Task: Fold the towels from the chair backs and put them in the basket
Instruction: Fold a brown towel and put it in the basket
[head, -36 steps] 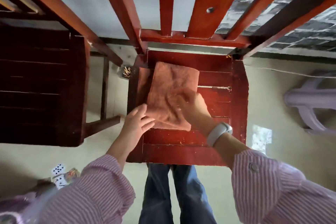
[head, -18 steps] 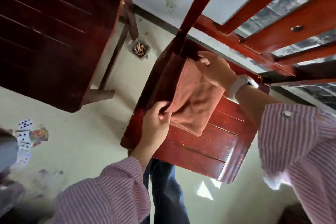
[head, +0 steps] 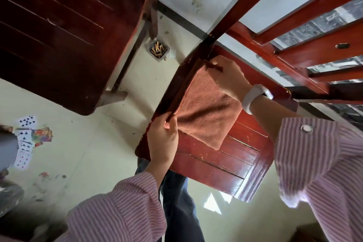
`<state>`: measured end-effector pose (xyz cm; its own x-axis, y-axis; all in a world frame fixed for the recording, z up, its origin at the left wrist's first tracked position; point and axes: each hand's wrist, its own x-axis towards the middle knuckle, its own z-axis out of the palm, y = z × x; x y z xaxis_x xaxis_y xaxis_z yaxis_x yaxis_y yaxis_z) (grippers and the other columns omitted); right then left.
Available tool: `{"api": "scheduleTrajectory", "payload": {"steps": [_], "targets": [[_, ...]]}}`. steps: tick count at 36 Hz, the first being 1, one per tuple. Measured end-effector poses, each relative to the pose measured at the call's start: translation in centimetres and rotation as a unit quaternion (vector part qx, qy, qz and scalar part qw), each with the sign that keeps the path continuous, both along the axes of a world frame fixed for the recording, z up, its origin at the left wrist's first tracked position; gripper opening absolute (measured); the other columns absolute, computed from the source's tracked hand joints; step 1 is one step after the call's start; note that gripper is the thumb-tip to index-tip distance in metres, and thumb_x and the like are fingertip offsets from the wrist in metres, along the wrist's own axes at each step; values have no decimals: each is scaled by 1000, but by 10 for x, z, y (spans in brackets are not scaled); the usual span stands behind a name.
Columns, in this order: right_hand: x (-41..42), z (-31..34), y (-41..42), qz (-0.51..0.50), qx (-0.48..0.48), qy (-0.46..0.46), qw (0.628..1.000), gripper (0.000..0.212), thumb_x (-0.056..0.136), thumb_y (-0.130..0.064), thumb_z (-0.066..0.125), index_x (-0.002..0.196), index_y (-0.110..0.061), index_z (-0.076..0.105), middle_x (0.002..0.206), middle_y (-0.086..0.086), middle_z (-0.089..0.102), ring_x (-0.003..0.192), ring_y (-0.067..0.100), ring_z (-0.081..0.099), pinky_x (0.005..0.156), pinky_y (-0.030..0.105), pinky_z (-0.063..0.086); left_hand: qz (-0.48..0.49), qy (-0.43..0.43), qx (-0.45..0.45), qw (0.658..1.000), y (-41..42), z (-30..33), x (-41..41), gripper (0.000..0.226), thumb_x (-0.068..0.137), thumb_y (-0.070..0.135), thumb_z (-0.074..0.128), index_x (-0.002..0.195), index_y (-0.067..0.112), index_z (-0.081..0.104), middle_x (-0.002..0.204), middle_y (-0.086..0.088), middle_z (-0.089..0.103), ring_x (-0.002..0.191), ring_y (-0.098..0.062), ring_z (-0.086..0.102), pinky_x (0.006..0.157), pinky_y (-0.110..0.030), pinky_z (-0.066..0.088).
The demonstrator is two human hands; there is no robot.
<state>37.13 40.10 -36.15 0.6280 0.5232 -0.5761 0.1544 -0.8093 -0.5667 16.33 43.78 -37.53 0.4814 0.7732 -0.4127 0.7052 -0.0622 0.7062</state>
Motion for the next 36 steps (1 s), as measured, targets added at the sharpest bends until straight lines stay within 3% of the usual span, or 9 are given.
{"api": "scheduleTrajectory", "payload": {"steps": [3,6,10,13,17,20,24,27,36], "targets": [[-8,-11,5,-2,0,-37,999,26,91,-23,49,114,-16,57,97,5,65,58,13,53,65,37,52,16,24,17,999,1,-2,0,19,88,15,58,98,0,67,91,-15,68,77,-17,57,70,-16,34],[-10,-20,8,-12,-24,-69,997,27,90,-28,49,115,-21,55,106,4,64,80,24,61,84,51,49,7,55,23,998,2,-8,-2,22,89,21,56,99,4,66,93,-13,68,83,-27,61,71,-26,41],[-12,-25,9,-14,-37,-102,994,29,90,-30,49,117,-21,54,107,0,64,91,22,62,90,47,47,-9,85,20,996,8,-13,-3,25,90,27,54,98,7,65,94,-11,68,88,-27,61,68,-25,38],[-16,-19,5,-20,-23,-148,989,38,90,-35,49,126,-21,49,122,2,54,113,20,49,102,42,34,-30,109,17,993,12,-12,0,27,91,28,52,98,5,64,95,-12,68,89,-27,60,65,-25,34],[-39,5,-18,-33,26,-271,962,38,90,-24,39,126,-15,50,123,9,50,115,24,45,101,44,34,-93,106,106,984,16,-6,2,28,87,28,49,96,4,58,95,-14,61,91,-30,57,69,-33,42],[-72,5,-49,2,36,-325,945,36,88,-13,37,119,-9,55,122,14,53,117,29,46,108,51,27,-218,43,223,949,15,-3,5,30,84,18,48,110,7,56,112,-12,58,105,-28,54,82,-39,46],[-113,-10,-76,39,-4,-316,948,46,85,-9,35,129,-4,47,136,18,45,133,30,29,115,48,9,-439,1,259,860,14,-9,16,44,88,11,42,132,5,43,142,-14,41,135,-29,33,110,-45,30],[-127,-26,-81,31,-57,-302,951,49,89,-13,34,136,-2,36,144,22,34,137,32,23,114,50,11,-529,23,265,806,16,-20,27,47,93,20,38,137,5,36,149,-13,31,139,-28,23,113,-44,20],[-132,-62,-90,64,-138,-296,943,55,93,-35,29,145,-25,14,153,12,17,142,25,11,114,48,4,-561,59,282,776,29,-53,29,62,92,42,31,144,11,19,154,-9,17,142,-25,10,113,-48,17]]}}
